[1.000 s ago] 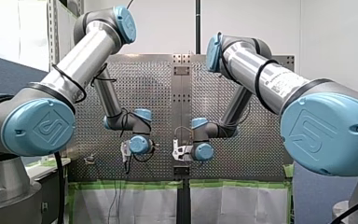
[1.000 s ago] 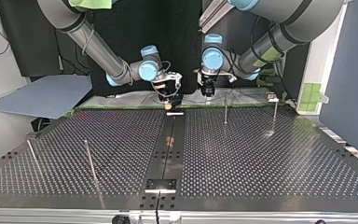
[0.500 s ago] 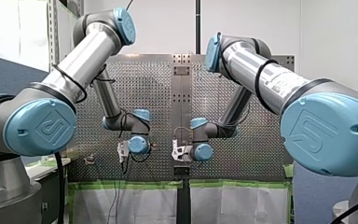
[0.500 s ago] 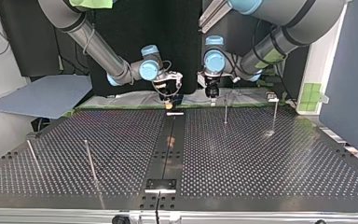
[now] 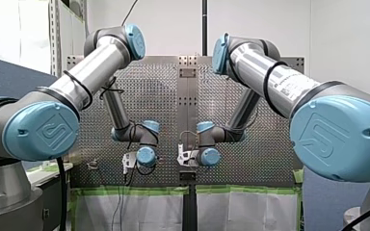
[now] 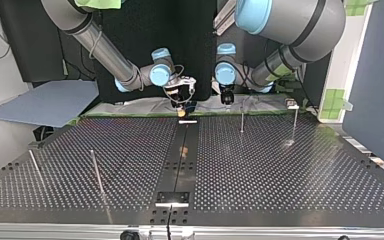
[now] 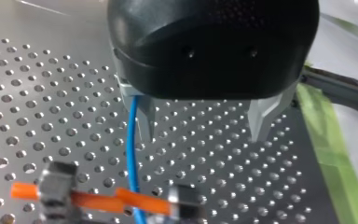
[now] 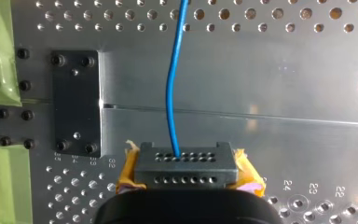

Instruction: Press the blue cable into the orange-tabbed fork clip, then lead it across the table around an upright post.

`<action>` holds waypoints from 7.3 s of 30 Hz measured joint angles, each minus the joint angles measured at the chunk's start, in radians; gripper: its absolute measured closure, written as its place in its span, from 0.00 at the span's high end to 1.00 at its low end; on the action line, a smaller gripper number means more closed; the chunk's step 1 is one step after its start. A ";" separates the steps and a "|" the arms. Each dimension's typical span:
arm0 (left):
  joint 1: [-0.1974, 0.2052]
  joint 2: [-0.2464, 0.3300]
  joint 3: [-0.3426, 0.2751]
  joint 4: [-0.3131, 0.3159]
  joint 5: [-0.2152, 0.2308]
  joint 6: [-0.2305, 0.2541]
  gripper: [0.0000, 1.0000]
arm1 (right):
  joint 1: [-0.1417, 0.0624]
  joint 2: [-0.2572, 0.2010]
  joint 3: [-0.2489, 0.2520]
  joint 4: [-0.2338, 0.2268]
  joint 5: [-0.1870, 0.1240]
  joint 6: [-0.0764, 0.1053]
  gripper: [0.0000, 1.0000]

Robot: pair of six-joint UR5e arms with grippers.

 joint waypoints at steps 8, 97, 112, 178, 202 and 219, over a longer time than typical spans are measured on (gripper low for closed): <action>-0.004 -0.003 0.042 -0.012 -0.008 0.003 1.00 | 0.000 0.001 0.000 -0.001 0.001 0.000 0.00; -0.086 0.119 0.071 -0.048 -0.091 0.111 0.00 | -0.029 -0.083 -0.072 0.164 0.059 -0.018 0.00; -0.123 0.244 0.101 -0.094 -0.106 0.134 0.00 | -0.038 -0.198 -0.083 0.204 0.063 -0.009 0.00; -0.163 0.366 0.358 -0.308 -0.138 0.090 0.00 | -0.077 -0.513 -0.127 0.277 0.087 -0.008 0.00; -0.176 0.365 0.544 -0.458 -0.117 0.093 0.00 | -0.129 -0.586 -0.130 0.315 0.119 -0.007 0.00; -0.172 0.362 0.646 -0.499 -0.071 0.090 0.00 | -0.166 -0.631 -0.130 0.337 0.122 -0.001 0.00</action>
